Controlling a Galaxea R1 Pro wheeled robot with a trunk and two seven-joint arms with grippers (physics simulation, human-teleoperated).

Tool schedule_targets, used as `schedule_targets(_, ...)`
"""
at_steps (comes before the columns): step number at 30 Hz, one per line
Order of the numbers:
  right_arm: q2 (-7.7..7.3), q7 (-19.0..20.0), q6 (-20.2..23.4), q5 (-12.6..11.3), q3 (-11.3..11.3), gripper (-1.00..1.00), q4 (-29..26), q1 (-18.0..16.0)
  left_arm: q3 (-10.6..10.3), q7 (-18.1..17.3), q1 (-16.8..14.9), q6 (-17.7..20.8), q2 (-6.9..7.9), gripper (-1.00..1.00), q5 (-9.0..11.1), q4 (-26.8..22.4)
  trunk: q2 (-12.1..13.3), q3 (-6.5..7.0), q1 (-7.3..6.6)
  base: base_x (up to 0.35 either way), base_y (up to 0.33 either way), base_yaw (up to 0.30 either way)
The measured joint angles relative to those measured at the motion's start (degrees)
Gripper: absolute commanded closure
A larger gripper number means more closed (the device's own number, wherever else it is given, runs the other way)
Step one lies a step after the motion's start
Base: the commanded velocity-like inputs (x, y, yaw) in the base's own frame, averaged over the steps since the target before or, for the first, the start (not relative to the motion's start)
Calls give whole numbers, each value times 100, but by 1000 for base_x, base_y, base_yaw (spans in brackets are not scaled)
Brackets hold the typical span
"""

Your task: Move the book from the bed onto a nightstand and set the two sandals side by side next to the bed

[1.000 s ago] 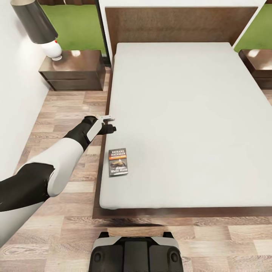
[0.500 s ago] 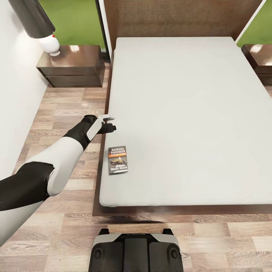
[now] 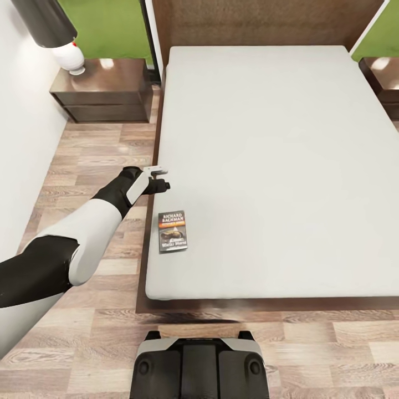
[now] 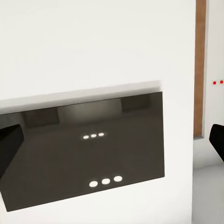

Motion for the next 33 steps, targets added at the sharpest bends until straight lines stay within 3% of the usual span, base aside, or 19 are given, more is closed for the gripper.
schedule_targets(33, 14, 0, 0, 1, 7, -100, 0, 9, 0, 3, -53, 7, -6, -100, 3, -9, 0, -312, 0, 0, 0, 0)
